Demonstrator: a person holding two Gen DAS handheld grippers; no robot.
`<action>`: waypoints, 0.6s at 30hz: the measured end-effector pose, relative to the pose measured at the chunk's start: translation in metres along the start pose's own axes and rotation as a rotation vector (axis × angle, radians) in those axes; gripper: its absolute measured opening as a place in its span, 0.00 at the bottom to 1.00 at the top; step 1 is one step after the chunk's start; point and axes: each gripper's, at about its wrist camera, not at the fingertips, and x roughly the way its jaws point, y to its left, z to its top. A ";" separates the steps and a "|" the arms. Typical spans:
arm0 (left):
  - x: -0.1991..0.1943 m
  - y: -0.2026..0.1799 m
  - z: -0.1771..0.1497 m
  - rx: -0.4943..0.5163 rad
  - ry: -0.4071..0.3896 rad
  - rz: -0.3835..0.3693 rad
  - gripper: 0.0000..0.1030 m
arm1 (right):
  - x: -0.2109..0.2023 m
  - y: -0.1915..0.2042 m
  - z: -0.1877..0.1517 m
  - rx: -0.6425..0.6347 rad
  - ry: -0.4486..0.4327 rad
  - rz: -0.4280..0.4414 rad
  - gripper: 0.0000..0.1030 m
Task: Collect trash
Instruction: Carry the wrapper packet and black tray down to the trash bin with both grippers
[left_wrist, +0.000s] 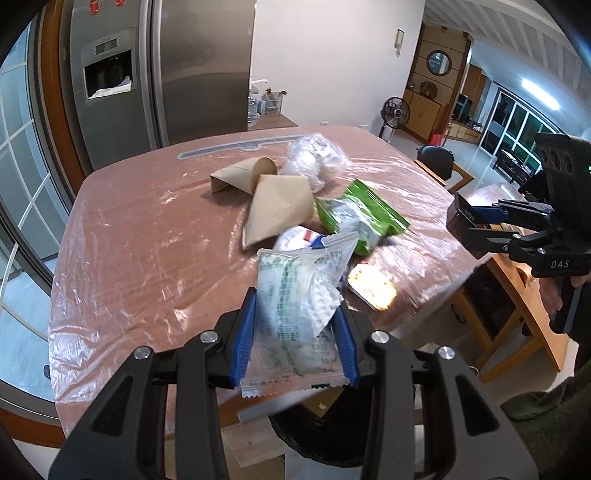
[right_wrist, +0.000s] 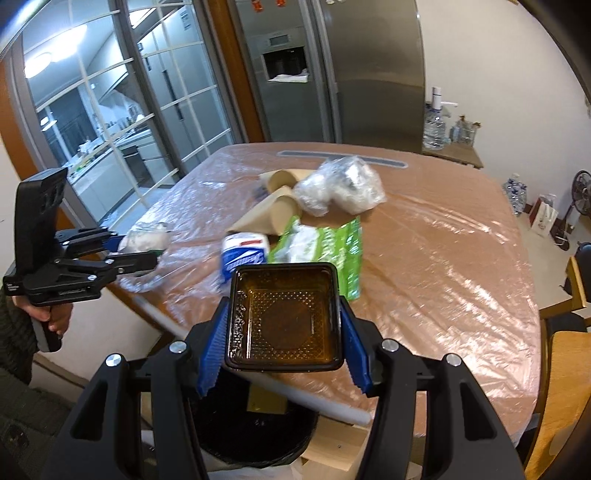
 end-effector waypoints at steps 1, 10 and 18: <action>-0.001 -0.003 -0.003 0.004 0.005 -0.005 0.39 | 0.000 0.003 -0.002 -0.003 0.005 0.011 0.53; -0.011 -0.020 -0.023 0.018 0.029 -0.052 0.39 | -0.003 0.020 -0.022 -0.012 0.046 0.089 0.53; -0.013 -0.035 -0.039 0.033 0.063 -0.088 0.39 | 0.000 0.029 -0.042 -0.013 0.092 0.121 0.53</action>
